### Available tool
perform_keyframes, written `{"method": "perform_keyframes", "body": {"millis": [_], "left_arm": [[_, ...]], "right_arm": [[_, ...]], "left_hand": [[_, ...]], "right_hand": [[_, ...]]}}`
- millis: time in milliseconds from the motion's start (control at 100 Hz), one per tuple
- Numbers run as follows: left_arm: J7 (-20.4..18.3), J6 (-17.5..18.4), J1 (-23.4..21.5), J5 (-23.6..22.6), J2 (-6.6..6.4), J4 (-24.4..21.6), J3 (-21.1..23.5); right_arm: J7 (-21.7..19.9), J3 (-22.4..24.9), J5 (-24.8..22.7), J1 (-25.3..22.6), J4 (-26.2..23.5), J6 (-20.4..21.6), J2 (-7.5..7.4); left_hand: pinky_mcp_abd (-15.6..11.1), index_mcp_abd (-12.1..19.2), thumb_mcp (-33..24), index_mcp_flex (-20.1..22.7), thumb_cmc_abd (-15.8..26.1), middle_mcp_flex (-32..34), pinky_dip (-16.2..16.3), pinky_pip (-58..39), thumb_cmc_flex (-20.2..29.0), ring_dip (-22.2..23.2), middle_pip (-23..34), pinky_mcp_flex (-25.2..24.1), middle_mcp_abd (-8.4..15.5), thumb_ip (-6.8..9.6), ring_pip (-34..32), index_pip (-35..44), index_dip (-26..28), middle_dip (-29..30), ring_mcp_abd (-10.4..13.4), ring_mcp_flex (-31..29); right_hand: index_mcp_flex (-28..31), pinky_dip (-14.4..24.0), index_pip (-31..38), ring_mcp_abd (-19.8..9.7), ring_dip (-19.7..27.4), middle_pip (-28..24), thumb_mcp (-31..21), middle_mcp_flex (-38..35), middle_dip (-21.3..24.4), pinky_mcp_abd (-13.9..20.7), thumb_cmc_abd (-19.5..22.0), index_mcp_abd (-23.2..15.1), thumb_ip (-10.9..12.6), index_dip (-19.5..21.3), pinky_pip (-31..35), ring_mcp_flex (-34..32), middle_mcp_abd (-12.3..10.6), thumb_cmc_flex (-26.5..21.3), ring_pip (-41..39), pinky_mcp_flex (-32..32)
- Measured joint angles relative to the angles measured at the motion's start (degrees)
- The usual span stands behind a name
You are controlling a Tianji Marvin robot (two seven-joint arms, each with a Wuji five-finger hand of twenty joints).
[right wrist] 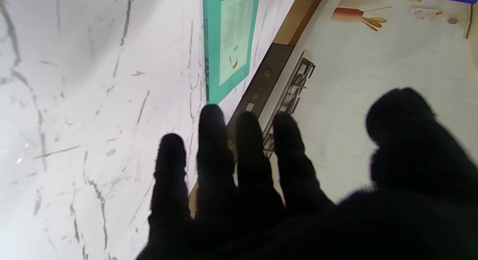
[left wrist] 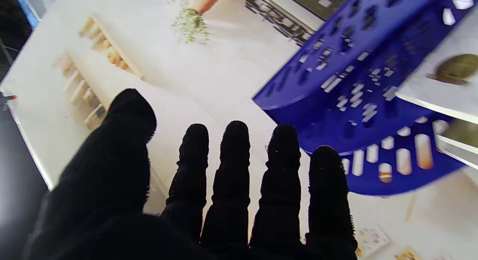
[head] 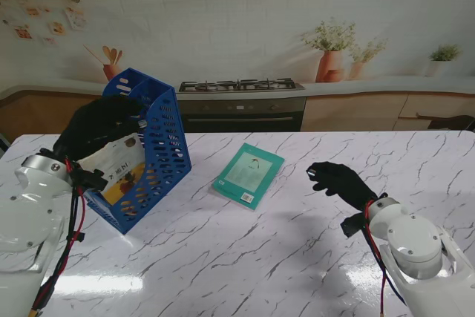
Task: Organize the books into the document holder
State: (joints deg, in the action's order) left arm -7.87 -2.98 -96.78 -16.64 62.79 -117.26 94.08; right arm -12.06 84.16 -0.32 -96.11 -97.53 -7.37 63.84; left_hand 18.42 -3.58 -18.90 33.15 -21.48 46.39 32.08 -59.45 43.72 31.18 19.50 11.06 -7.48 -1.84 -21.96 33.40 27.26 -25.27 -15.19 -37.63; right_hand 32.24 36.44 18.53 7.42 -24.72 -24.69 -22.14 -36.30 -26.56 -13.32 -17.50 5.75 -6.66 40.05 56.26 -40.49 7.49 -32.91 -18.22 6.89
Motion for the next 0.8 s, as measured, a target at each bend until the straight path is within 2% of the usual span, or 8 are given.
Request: {"method": "perform_keyframes", "body": {"millis": [110, 230, 330, 400, 620, 800], "left_arm": [[2.5, 0.5, 0.0, 2.3, 0.13, -0.6, -3.3], [1.0, 2.0, 0.3, 9.0, 0.40, -0.5, -5.6], [1.5, 4.1, 0.8, 8.6, 0.62, 0.4, -8.0], [1.5, 4.2, 1.0, 8.6, 0.70, 1.0, -9.0], [0.9, 5.3, 1.4, 11.2, 0.76, 3.3, -11.6], [-0.5, 6.6, 2.5, 12.0, 0.66, 7.4, -15.1]], "right_arm": [[0.2, 0.0, 0.0, 0.0, 0.1, 0.5, 0.03], [0.3, 0.1, 0.0, 0.0, 0.3, 1.0, 0.05], [0.3, 0.2, 0.0, 0.0, 0.5, 1.3, 0.07], [0.3, 0.2, 0.1, 0.0, 0.7, 1.6, 0.07], [0.4, 0.0, 0.3, 0.2, 1.1, 2.6, 0.07], [0.9, -0.7, -0.3, 0.6, 1.8, 3.5, 0.09]], "left_hand": [[-0.7, -1.5, 1.5, 0.5, 0.1, 0.9, -0.4, 0.0, 0.0, -0.4, 0.0, 3.5, -0.5, 0.01, -0.3, -0.4, 0.0, 0.0, 0.0, -1.5], [-0.8, -2.1, 2.1, 0.9, 0.7, 1.0, -0.4, 0.0, 0.1, -0.4, 0.0, 4.8, -0.7, 0.01, -1.4, -0.4, 0.0, 0.0, 0.0, -2.3], [-1.3, -2.1, 3.1, 1.1, 0.7, 1.0, -0.9, 0.0, 0.1, -0.4, 0.0, 5.0, -1.0, 0.01, -3.4, -0.4, 0.0, 0.0, -0.1, -2.4], [-1.3, -2.1, 3.9, 1.1, 1.4, 1.0, -0.9, 0.0, 0.5, 0.4, 0.0, 5.3, -1.2, 0.02, -5.2, -0.5, 0.0, 0.0, -1.0, -2.4], [-1.3, -2.2, 5.2, 1.1, 1.5, 1.0, -0.9, -0.7, 1.3, 1.9, 0.6, 5.5, -1.5, 0.04, -6.7, -0.6, 0.0, 0.0, -1.0, -2.4], [-0.6, -2.3, 5.8, 1.1, 2.1, 1.0, -0.9, -0.8, 1.7, 1.9, 0.6, 3.8, -1.5, 0.04, -6.7, -0.8, 0.0, 0.0, -1.9, -2.4]], "right_hand": [[0.0, 0.0, 0.0, 0.0, 0.0, 0.0, 0.0, -0.1, 0.0, 0.0, 0.0, 0.0, 0.0, 0.0, 0.0, 0.0, 0.0, 0.0, 0.0, 0.0], [0.0, 0.0, 0.0, 0.0, 0.0, 0.0, 0.0, -0.2, 0.0, 0.0, 0.0, 0.0, 0.0, 0.0, 0.0, 0.0, 0.0, 0.0, 0.0, 0.0], [0.0, 0.0, 0.1, 0.0, 0.0, 0.0, 0.0, -0.2, 0.0, 0.0, 0.0, 0.0, 0.0, 0.0, 0.0, 0.0, 0.0, 0.0, 0.0, 0.0], [0.0, 0.0, 0.1, 0.0, 0.0, 0.0, 0.0, -0.3, 0.0, 0.0, 0.0, 0.0, 0.0, 0.0, 0.0, 0.0, 0.0, 0.0, 0.0, 0.0], [1.3, 0.0, 0.7, 0.0, 0.0, 0.0, 0.0, -0.8, -0.1, 0.0, 0.1, 0.0, 0.0, 0.0, 0.0, 0.0, 0.0, 0.0, 0.0, 0.0], [1.3, 0.0, 0.7, 0.0, 0.0, 0.0, 0.0, -0.8, -0.1, 0.0, 0.8, 0.0, 0.0, 0.0, 0.0, 0.0, 0.0, 0.0, 0.0, 0.0]]}}
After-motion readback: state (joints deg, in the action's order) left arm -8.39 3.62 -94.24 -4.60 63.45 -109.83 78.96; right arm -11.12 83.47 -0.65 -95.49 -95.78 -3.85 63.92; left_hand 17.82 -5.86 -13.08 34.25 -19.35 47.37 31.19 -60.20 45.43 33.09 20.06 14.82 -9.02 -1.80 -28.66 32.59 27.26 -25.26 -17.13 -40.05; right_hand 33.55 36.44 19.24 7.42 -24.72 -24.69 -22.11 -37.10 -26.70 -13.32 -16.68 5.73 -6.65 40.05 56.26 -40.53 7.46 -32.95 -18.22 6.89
